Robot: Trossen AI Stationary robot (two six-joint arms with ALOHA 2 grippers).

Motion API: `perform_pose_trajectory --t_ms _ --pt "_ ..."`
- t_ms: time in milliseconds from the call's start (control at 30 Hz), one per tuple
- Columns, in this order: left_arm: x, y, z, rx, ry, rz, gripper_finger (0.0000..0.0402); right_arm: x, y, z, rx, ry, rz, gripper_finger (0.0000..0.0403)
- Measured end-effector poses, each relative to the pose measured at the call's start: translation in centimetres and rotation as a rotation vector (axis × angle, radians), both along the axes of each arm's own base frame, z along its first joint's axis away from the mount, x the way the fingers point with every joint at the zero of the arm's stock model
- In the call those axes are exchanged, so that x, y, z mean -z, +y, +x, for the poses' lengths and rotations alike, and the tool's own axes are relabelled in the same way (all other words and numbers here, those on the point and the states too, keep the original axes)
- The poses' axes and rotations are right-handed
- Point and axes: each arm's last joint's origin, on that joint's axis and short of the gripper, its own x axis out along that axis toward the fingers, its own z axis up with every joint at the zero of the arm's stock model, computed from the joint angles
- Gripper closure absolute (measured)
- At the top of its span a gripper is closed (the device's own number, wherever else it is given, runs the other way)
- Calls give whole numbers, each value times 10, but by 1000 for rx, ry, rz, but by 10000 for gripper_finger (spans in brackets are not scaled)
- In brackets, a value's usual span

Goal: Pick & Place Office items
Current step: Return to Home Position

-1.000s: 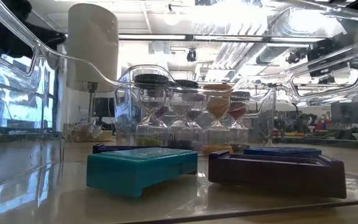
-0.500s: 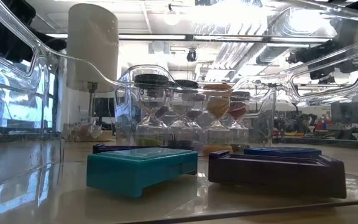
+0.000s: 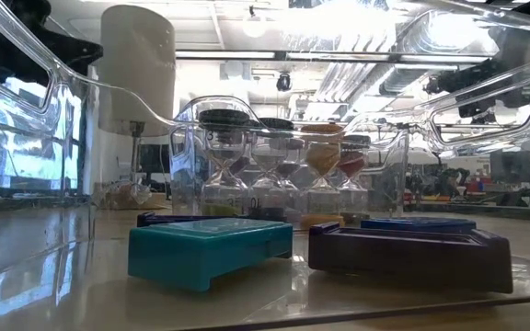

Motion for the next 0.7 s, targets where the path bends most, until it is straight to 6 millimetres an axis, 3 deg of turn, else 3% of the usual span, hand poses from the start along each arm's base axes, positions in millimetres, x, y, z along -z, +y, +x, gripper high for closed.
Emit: perform_pose_trajectory --t_ms 700 --pt "-2 0 0 1 -18 -10 401 0 0 0 1 0 0 401"
